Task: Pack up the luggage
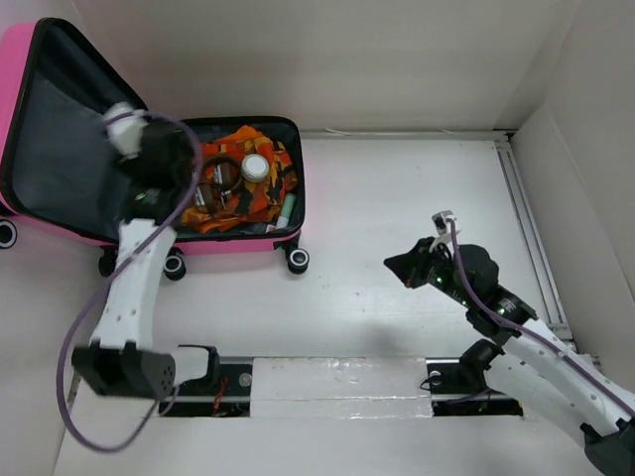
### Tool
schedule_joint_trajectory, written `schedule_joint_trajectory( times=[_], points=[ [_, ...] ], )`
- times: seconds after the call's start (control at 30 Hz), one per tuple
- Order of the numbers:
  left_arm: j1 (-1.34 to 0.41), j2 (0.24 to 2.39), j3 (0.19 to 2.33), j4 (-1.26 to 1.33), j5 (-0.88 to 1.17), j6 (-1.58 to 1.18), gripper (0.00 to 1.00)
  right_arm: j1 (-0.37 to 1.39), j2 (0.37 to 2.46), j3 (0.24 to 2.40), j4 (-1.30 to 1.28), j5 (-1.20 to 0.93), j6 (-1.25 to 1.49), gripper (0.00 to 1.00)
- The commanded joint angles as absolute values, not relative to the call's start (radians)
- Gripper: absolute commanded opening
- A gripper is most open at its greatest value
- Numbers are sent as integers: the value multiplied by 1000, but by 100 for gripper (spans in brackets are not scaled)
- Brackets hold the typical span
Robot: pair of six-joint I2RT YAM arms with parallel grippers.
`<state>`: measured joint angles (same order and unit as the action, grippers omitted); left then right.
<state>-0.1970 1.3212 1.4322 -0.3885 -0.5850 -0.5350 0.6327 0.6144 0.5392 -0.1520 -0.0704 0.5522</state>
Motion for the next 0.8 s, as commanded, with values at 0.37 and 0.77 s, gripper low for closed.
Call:
schedule_joint_trajectory(
  times=[0.37, 0.77],
  points=[
    [420, 1081, 1247, -511, -816, -558, 61, 745, 738, 526, 38, -247, 466, 44],
    [486, 1238, 1422, -518, -805, -529, 58, 755, 776, 488, 66, -265, 457, 46]
  ],
)
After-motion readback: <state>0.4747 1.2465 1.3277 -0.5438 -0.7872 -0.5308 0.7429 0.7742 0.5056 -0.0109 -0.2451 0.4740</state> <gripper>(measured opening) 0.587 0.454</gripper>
